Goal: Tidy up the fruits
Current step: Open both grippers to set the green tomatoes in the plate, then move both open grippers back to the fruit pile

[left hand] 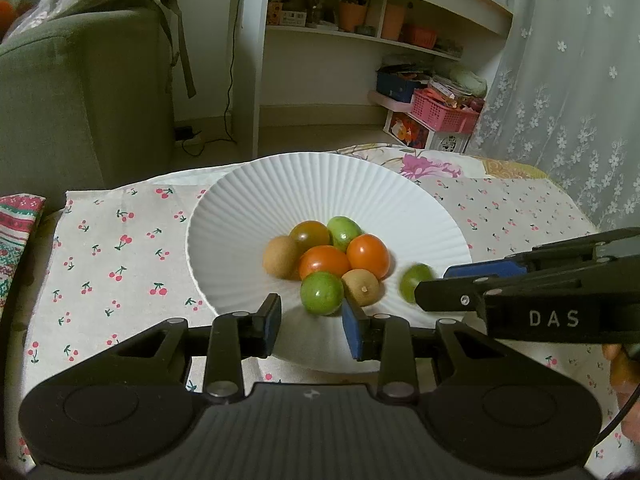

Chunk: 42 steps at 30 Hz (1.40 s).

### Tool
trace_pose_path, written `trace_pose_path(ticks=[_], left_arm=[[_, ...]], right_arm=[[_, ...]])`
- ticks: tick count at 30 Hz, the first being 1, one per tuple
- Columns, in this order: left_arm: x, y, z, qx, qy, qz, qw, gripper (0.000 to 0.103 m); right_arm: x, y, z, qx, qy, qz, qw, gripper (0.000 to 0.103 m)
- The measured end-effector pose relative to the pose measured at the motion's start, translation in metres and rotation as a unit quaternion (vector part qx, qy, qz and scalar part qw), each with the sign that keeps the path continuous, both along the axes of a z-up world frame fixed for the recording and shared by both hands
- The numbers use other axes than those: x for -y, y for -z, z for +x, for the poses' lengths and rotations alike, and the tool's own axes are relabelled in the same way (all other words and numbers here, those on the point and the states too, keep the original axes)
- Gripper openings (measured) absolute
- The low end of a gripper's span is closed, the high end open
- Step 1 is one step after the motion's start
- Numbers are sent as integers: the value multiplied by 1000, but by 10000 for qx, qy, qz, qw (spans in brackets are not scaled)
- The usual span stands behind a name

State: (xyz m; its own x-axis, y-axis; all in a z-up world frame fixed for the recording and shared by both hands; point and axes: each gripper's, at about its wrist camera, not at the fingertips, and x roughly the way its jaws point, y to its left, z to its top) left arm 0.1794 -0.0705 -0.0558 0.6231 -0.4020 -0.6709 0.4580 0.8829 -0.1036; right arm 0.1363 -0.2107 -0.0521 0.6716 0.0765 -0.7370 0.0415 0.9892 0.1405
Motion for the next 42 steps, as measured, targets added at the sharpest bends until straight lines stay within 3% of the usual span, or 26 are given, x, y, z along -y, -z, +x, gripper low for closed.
trace_pose_path(ticks=[18, 22, 24, 28, 30, 32, 34, 37, 42], left_arm=[[-14, -15, -7, -103, -278, -119, 9995, 39], [-13, -17, -11, -176, -307, -105, 9993, 42], [-12, -18, -13, -218, -339, -64, 9992, 46], [-11, -22, -17, -253, -367, -39, 9990, 56], [-11, -26, -20, -186, -408, 0, 9990, 66], [-12, -29, -23, -105, -453, 87, 9989, 74], [-13, -31, -25, -53, -473, 152, 9987, 78], [-17, -33, -25, -54, -486, 178, 9986, 81], [-29, -41, -26, -8, -629, 128, 9979, 95]], right_arm=[[8, -15, -9, 302, 153, 177, 9993, 26], [7, -17, -11, 319, 199, 187, 9991, 33], [6, -19, -13, 348, 233, 163, 9990, 38], [2, -24, -18, 488, 215, 96, 9985, 60], [2, -27, -21, 553, 227, 101, 9982, 69], [3, -29, -24, 614, 306, 57, 9976, 89], [3, -31, -28, 675, 368, -21, 9970, 100], [4, -33, -30, 719, 363, 36, 9967, 102], [10, -38, -35, 939, 440, 302, 9942, 102]])
